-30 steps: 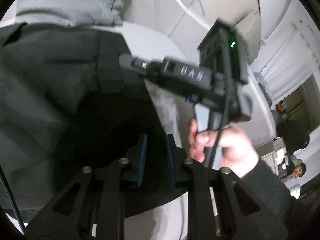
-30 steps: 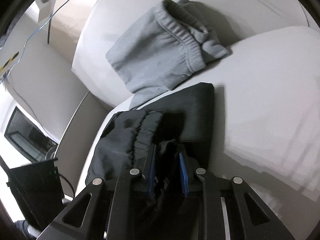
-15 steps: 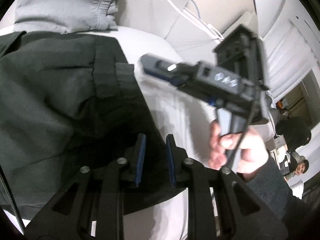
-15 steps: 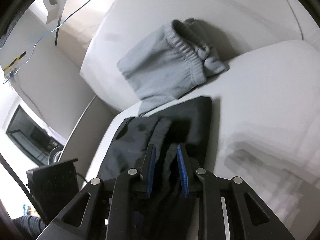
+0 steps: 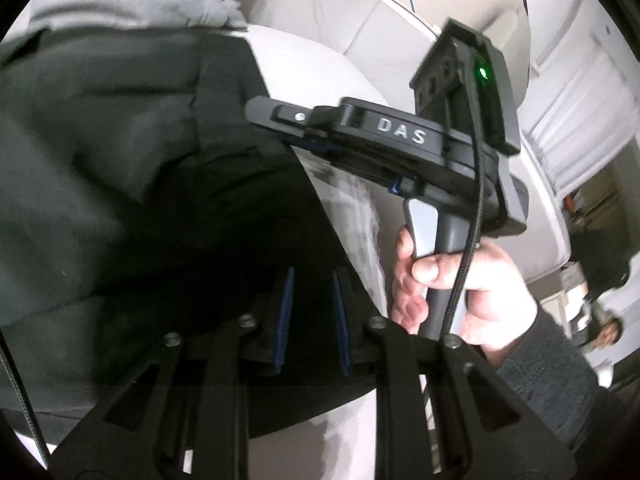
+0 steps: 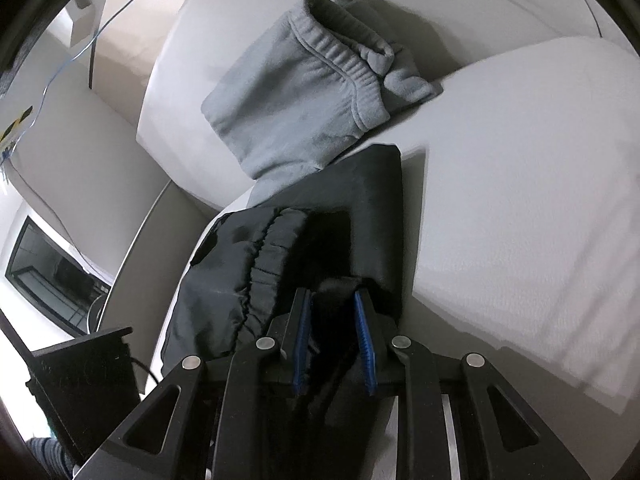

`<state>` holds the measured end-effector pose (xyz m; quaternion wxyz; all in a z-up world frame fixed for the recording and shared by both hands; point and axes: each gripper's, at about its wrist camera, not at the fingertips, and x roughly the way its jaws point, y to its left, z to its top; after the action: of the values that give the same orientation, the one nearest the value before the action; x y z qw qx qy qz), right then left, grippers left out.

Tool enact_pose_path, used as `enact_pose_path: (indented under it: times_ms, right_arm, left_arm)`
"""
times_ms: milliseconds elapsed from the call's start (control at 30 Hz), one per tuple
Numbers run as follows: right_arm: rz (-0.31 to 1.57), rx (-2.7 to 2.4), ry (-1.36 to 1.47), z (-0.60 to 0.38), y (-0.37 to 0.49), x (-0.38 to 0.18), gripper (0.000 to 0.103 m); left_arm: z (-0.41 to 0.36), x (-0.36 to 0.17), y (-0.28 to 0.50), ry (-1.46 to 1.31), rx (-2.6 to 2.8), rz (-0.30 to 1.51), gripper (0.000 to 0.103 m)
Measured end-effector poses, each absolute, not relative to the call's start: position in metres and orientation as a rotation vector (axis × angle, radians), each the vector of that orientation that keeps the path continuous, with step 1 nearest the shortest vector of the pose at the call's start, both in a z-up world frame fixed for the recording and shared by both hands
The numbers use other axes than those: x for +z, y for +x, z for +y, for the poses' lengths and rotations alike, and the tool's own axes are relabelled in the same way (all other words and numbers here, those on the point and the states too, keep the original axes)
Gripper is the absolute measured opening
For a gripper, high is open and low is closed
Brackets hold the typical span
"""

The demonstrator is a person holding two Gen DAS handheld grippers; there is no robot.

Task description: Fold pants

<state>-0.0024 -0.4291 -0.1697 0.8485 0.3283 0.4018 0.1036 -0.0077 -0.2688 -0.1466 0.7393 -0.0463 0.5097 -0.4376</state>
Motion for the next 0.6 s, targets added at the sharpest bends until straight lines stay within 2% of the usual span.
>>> enact_pose_path:
  times_ms: [200,233,267,300,333,367,400,600]
  right_arm:
    - [0.832,0.188,0.658,-0.432,-0.02,-0.128,0.025]
    - [0.82,0.17,0.643,-0.432,-0.025,-0.117,0.027]
    - [0.81,0.15,0.633,-0.431,-0.03,-0.107,0.034]
    - [0.798,0.13,0.629,-0.43,-0.034,-0.099,0.049]
    - [0.779,0.1,0.627,-0.427,-0.039,-0.087,0.059]
    - [0.766,0.078,0.629,-0.424,-0.043,-0.081,0.078]
    - [0.748,0.054,0.634,-0.421,-0.048,-0.074,0.089]
    - [0.802,-0.027,0.63,-0.389,-0.065,-0.065,0.092]
  left_arm:
    - [-0.254,-0.094,-0.011,-0.047,-0.926,0.972,0.017]
    - [-0.248,-0.085,-0.011,-0.037,-0.894,0.947,0.019]
    - [-0.241,-0.076,-0.01,-0.022,-0.845,0.92,0.023]
    - [-0.233,-0.067,-0.01,-0.001,-0.784,0.893,0.036]
    - [-0.225,-0.058,-0.01,0.032,-0.705,0.859,0.057]
    - [-0.219,-0.051,-0.01,0.054,-0.642,0.83,0.067]
    - [-0.209,-0.043,-0.012,0.073,-0.566,0.794,0.08]
    - [-0.157,-0.013,-0.014,0.105,-0.364,0.718,0.084]
